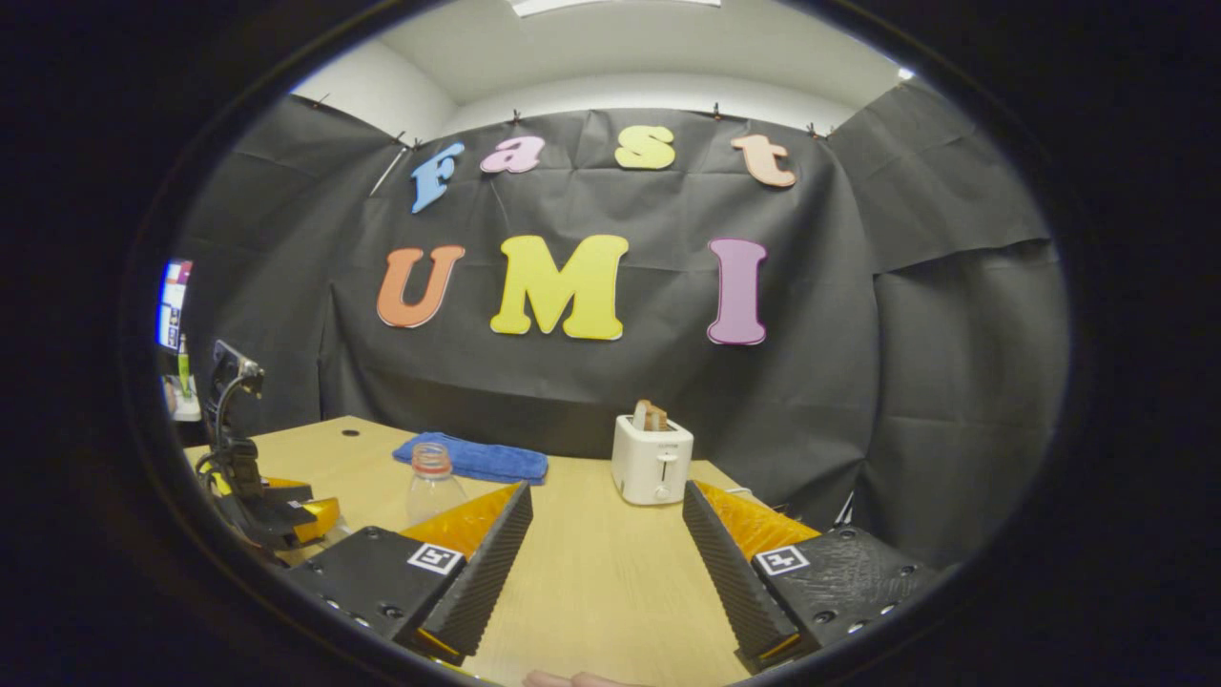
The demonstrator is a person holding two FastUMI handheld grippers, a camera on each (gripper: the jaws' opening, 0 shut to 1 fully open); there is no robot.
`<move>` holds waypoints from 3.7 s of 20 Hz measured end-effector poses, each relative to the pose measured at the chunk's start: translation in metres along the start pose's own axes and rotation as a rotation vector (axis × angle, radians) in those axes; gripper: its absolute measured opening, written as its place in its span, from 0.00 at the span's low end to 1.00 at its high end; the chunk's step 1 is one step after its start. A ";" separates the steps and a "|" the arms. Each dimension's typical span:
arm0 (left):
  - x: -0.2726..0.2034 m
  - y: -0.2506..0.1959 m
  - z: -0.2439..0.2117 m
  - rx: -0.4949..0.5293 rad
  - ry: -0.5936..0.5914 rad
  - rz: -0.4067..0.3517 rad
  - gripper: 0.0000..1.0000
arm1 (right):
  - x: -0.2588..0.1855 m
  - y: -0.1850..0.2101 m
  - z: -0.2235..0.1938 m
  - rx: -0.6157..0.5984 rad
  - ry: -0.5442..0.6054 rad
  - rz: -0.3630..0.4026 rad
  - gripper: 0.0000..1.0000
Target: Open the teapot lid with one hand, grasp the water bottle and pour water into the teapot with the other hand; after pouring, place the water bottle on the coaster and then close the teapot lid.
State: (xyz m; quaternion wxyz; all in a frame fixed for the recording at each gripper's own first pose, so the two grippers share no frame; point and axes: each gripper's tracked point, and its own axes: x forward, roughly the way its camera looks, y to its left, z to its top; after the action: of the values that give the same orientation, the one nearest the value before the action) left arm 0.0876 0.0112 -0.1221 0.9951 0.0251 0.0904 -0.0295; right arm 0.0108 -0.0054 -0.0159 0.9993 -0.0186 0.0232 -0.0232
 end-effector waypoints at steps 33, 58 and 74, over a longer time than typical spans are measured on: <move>-0.082 0.053 0.093 -0.064 -0.114 -0.007 0.03 | 0.020 0.119 -0.075 0.075 0.136 0.236 0.96; -0.101 0.068 0.104 -0.005 -0.125 -0.078 0.03 | 0.087 0.126 -0.108 -0.048 0.164 0.082 0.75; -0.116 0.123 0.110 -0.048 -0.134 -0.021 0.03 | 0.073 0.178 -0.104 -0.715 0.213 0.061 0.75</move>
State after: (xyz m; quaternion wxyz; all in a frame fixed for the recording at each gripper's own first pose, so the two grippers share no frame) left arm 0.0013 0.1335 0.0122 0.9989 -0.0016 0.0245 -0.0395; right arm 0.0872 0.1652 -0.1301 0.9220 -0.3630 0.1341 0.0142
